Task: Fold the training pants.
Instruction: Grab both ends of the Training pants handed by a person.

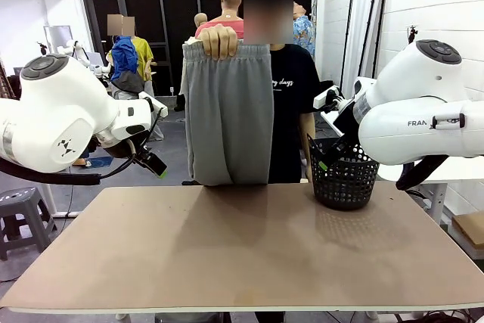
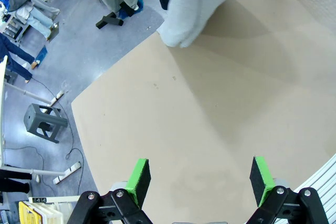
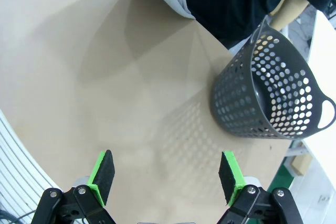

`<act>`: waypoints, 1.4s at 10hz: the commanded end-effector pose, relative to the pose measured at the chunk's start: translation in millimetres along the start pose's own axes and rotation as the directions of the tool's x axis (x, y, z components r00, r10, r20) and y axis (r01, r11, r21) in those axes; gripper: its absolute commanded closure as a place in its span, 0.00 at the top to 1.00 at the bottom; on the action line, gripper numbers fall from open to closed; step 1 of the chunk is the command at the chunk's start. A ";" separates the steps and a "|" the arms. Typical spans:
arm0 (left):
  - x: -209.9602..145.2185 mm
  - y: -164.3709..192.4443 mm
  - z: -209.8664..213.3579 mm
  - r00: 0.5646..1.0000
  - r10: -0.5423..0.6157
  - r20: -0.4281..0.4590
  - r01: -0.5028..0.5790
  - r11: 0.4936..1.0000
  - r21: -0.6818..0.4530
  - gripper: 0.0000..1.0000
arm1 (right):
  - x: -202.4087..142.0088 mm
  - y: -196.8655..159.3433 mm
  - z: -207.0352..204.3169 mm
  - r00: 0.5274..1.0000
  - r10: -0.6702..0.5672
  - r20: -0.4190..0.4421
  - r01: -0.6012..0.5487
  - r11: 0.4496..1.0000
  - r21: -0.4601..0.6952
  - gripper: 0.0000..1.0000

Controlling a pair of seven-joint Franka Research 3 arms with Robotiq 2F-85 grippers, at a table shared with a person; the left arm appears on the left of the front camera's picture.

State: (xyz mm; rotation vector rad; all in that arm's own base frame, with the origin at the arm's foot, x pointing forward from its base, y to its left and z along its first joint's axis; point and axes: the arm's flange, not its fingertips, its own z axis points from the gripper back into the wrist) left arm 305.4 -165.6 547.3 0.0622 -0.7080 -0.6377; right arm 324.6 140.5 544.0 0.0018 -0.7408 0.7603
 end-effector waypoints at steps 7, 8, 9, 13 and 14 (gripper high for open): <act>0.2 1.7 0.1 1.000 -0.007 0.003 0.007 1.000 0.006 1.00 | 0.1 0.2 0.1 1.000 0.001 0.000 -0.001 1.000 0.000 1.00; 0.2 1.7 0.1 1.000 -0.007 0.003 0.007 1.000 0.006 1.00 | 0.1 0.2 0.1 1.000 0.001 0.000 -0.001 1.000 0.000 1.00; 0.2 1.7 0.1 1.000 -0.007 0.003 0.007 1.000 0.006 1.00 | 0.1 0.2 0.1 1.000 0.001 0.000 -0.001 1.000 0.000 1.00; 0.0 0.0 0.0 1.000 0.000 0.000 0.000 1.000 0.000 1.00 | 0.0 0.0 0.0 1.000 0.000 0.000 0.000 1.000 0.000 1.00; -1.0 1.8 1.6 0.999 -0.037 -0.005 0.038 0.999 0.014 1.00 | 0.3 -2.0 0.3 0.999 0.031 -0.011 -0.031 0.999 -0.004 1.00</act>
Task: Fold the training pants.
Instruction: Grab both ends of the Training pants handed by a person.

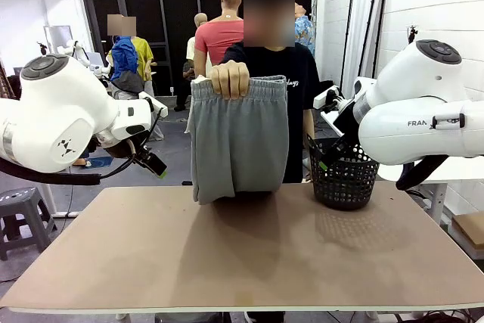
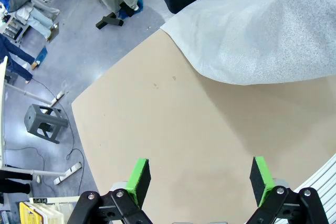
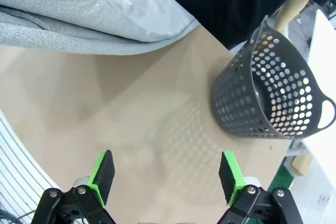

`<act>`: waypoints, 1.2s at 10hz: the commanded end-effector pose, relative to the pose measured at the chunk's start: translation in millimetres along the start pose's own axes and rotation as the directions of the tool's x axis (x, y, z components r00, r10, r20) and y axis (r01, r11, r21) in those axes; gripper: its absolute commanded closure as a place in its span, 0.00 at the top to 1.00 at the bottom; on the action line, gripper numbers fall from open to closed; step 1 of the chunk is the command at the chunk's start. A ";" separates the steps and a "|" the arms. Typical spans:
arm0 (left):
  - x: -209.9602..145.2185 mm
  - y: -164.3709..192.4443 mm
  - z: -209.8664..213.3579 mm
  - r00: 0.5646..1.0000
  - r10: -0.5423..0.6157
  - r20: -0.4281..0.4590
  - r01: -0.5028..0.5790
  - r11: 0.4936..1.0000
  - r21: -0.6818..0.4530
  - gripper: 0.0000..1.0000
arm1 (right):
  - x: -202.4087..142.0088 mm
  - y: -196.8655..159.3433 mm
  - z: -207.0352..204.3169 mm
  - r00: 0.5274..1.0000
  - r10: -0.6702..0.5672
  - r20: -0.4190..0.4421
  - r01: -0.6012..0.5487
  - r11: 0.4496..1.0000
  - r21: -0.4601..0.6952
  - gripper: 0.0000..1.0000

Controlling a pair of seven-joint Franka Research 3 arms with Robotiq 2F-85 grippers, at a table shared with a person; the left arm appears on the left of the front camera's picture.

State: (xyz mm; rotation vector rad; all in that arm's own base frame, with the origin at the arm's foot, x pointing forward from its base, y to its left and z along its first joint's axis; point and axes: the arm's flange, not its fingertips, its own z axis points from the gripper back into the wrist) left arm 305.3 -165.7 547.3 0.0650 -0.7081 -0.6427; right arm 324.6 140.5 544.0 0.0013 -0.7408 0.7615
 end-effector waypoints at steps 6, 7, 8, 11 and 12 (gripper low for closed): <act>0.7 17.1 29.2 0.829 -0.559 -0.032 0.559 0.829 -0.004 1.00 | 10.3 -22.6 23.0 0.861 0.508 -0.012 -0.505 0.858 0.093 1.00; 1.6 22.7 31.9 0.773 -0.634 0.009 0.634 0.773 -0.039 1.00 | 14.1 -27.1 20.3 0.823 0.568 -0.017 -0.561 0.817 0.136 1.00; 1.2 26.9 34.2 0.732 -0.676 0.083 0.681 0.724 -0.106 1.00 | 15.2 -27.3 20.4 0.779 0.627 -0.025 -0.612 0.768 0.189 1.00; 5.7 16.1 29.4 0.779 -0.627 0.005 0.627 0.778 -0.040 1.00 | 12.5 -19.5 20.1 0.797 0.603 -0.034 -0.590 0.790 0.168 1.00; 5.7 16.1 29.4 0.779 -0.627 0.005 0.627 0.778 -0.040 1.00 | 12.5 -19.5 20.1 0.797 0.603 -0.034 -0.590 0.790 0.168 1.00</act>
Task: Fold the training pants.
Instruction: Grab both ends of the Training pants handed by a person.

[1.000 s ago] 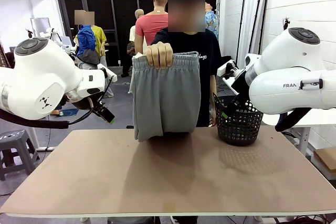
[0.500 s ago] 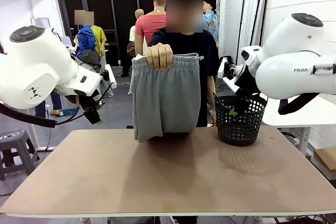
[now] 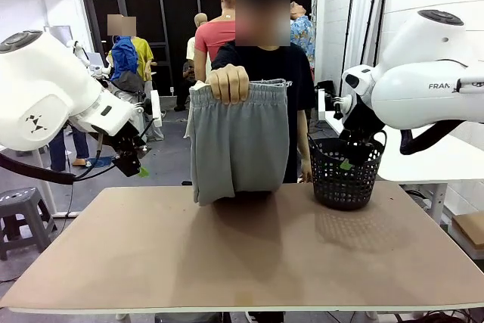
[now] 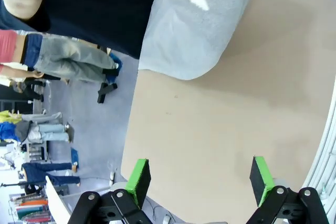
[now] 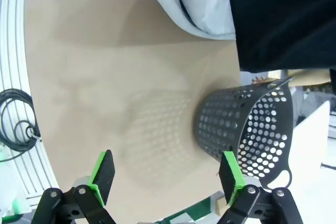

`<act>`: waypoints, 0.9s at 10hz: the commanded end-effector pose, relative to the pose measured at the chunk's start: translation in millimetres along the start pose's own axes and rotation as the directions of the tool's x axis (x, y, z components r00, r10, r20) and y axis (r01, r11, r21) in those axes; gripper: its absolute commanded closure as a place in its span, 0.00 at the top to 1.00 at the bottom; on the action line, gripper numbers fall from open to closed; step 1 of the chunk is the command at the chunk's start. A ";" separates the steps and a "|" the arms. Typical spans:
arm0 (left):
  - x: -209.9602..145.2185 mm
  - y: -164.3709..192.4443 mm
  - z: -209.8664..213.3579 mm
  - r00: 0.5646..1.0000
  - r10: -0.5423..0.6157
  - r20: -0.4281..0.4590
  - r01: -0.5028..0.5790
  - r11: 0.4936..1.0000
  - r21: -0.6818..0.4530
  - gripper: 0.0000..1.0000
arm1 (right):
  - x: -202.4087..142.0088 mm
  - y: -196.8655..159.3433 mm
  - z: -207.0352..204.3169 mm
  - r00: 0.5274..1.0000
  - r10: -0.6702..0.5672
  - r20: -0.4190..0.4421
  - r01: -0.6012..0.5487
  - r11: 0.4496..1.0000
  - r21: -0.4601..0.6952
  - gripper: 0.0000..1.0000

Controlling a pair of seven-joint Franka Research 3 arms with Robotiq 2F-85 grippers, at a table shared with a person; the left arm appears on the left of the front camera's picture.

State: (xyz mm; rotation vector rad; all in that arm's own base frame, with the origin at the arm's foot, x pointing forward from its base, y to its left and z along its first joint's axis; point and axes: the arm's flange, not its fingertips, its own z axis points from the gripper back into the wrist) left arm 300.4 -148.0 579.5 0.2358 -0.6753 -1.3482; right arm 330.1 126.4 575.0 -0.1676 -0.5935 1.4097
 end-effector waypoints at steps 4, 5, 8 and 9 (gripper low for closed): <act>-13.4 24.6 -28.5 0.983 -0.057 0.177 0.084 0.985 -0.148 1.00 | 0.6 -19.0 -38.8 0.989 0.083 0.126 -0.091 0.994 0.064 1.00; -15.4 28.0 -37.4 0.971 -0.090 0.221 0.134 0.972 -0.194 1.00 | 2.2 -21.1 -45.2 0.982 0.102 0.157 -0.116 0.990 0.081 1.00; -22.4 39.8 -66.9 0.925 -0.205 0.320 0.283 0.933 -0.220 1.00 | 0.0 -31.5 -63.5 0.946 0.146 0.290 -0.183 0.978 0.103 1.00; -21.5 40.6 -71.4 0.911 -0.191 0.365 0.275 0.942 -0.194 1.00 | -2.5 -31.6 -66.7 0.923 0.149 0.354 -0.198 0.975 0.105 1.00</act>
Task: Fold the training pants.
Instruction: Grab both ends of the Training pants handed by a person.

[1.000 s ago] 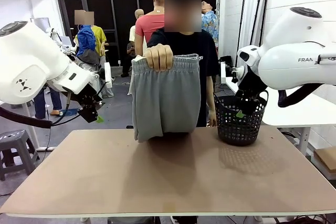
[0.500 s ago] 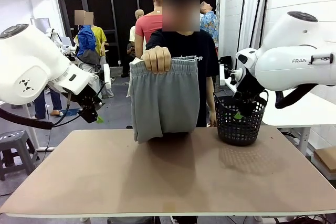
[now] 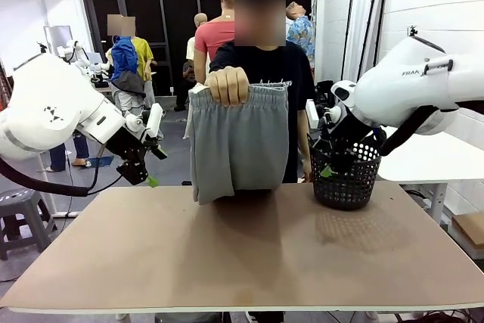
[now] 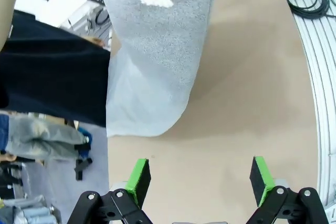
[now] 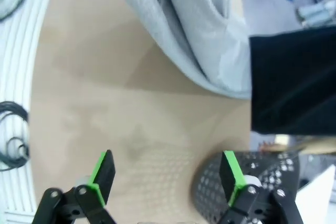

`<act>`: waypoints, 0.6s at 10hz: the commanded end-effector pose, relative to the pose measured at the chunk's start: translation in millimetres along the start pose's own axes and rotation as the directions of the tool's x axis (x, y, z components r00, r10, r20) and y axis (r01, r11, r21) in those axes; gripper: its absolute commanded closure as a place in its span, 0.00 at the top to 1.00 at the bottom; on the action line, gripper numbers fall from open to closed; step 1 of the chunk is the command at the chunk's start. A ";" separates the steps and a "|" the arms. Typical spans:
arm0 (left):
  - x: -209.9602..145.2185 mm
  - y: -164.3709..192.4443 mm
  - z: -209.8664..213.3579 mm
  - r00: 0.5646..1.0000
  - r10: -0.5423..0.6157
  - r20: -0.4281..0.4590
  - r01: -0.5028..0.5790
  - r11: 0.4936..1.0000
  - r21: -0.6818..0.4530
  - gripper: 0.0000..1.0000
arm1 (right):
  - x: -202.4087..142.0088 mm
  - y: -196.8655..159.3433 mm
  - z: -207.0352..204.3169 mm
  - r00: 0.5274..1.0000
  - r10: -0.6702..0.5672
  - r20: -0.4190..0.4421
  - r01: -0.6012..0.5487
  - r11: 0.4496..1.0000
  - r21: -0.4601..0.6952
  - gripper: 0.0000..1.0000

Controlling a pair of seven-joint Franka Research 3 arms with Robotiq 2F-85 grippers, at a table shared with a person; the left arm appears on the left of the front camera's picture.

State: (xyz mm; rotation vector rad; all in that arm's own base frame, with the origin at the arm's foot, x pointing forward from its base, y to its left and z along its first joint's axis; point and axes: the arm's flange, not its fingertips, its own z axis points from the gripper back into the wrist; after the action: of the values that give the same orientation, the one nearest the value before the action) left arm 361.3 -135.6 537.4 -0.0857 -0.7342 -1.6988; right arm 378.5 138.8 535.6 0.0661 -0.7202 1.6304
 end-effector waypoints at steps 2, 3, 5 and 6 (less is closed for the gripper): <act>-5.0 16.4 -7.4 0.986 0.003 0.168 -0.014 0.998 0.064 1.00 | -11.3 -16.7 -13.4 0.975 0.045 0.220 -0.048 0.999 0.004 1.00; -1.3 16.7 -12.8 0.976 0.006 0.219 -0.024 0.997 0.078 1.00 | -12.2 -17.9 -17.0 0.969 0.044 0.243 -0.050 0.999 0.018 1.00; 6.7 17.7 -20.7 0.938 0.026 0.346 -0.054 0.996 0.072 1.00 | -10.9 -18.7 -21.6 0.948 0.044 0.315 -0.049 0.999 0.006 1.00; 10.8 17.4 -23.0 0.925 0.034 0.379 -0.070 0.994 0.081 1.00 | -8.7 -18.0 -23.3 0.932 0.043 0.359 -0.045 0.999 -0.002 1.00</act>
State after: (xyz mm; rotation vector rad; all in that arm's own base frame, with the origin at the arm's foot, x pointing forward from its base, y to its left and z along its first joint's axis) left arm 368.4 -152.7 539.7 -0.3308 -1.0286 -1.6129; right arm 394.3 140.5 525.2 0.3197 -0.9643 1.6693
